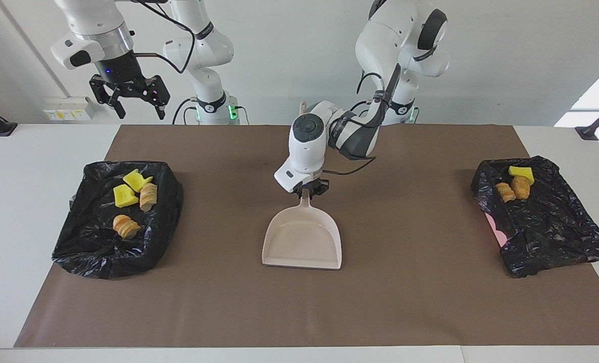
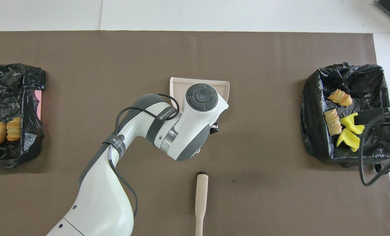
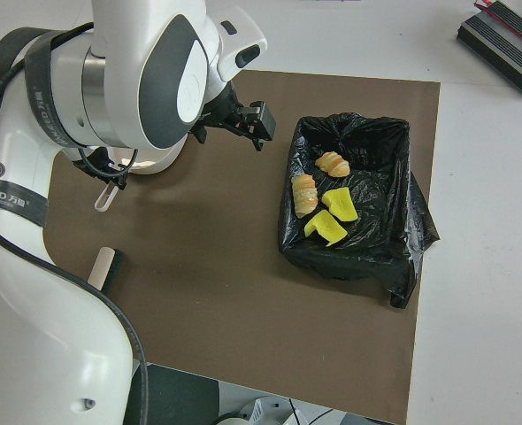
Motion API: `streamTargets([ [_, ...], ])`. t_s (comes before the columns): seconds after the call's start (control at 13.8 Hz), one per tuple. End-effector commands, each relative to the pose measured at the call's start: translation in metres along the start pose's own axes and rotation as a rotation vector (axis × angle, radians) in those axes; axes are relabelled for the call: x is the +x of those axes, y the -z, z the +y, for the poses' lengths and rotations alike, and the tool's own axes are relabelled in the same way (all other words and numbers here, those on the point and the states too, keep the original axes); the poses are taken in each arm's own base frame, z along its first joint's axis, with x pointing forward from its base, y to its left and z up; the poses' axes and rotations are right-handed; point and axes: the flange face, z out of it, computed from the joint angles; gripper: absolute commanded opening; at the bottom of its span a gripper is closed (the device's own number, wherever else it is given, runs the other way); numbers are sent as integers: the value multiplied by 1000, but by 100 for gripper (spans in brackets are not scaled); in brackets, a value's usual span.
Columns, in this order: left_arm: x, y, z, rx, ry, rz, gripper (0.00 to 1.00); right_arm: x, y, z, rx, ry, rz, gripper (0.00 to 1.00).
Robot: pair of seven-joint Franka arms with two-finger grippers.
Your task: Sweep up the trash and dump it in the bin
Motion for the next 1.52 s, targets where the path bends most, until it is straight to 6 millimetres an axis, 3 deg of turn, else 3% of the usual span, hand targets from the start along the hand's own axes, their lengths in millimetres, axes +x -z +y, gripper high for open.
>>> streamTargets([
  [0.0, -4, 16, -7, -19, -21, 23, 100, -2, 0, 3, 3, 17, -11, 100],
  [0.22, -12, 67, -36, -38, 0, 73, 100, -2, 0, 3, 2, 17, -11, 100],
  [0.43, -19, 113, -101, 5, 46, 136, 100, -2, 0, 3, 2, 17, -11, 100],
  [0.8, -24, 205, -265, 43, -88, 174, 100, -2, 0, 3, 2, 17, -11, 100],
  [1.09, -42, 262, -361, 50, -114, 202, 100, -2, 0, 3, 2, 17, -11, 100],
  [1.3, -63, 294, -399, 49, -108, 159, 100, -2, 0, 3, 3, 17, -11, 100],
  [1.45, -72, 308, -406, 41, -97, 129, 100, -2, 0, 3, 2, 17, -11, 100],
])
